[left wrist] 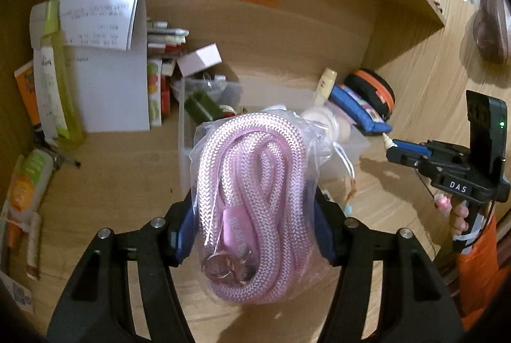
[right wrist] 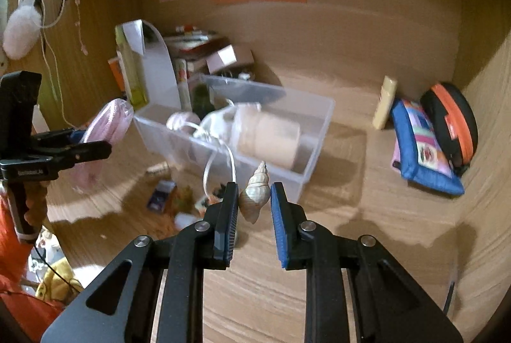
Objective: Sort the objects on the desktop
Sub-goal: 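Carry the pink rope bag into the clear box while the right tool drops the seashell in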
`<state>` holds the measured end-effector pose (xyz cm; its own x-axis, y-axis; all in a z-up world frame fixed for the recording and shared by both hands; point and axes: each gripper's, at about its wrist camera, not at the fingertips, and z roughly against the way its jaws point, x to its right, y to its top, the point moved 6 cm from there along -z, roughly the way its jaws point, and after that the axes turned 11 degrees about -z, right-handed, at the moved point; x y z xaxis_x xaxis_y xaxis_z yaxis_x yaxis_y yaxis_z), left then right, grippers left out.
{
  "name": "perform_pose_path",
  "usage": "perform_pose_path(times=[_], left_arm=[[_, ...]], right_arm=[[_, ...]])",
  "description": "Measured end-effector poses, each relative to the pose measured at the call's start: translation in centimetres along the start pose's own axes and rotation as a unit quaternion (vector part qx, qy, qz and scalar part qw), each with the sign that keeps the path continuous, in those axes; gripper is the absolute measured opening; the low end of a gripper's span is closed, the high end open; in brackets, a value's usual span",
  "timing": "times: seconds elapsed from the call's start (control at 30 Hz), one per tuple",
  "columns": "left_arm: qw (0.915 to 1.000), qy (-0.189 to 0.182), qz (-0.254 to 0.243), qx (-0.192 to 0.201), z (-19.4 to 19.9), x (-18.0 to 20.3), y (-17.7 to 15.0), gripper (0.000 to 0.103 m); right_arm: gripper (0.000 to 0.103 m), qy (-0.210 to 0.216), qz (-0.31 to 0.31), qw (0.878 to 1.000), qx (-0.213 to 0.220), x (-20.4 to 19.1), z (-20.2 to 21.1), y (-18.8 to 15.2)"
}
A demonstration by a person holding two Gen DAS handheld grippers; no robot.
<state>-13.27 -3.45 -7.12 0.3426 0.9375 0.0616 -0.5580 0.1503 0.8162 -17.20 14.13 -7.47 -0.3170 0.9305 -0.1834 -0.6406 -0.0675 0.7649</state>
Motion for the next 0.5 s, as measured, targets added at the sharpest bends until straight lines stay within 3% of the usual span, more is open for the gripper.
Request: perform_pose_path(times=[0.5], left_arm=[[0.9995, 0.011, 0.004, 0.028, -1.7, -3.6, 4.1, 0.06]], right_arm=[[0.019, 0.043, 0.017, 0.999, 0.005, -3.2, -3.7, 3.9]])
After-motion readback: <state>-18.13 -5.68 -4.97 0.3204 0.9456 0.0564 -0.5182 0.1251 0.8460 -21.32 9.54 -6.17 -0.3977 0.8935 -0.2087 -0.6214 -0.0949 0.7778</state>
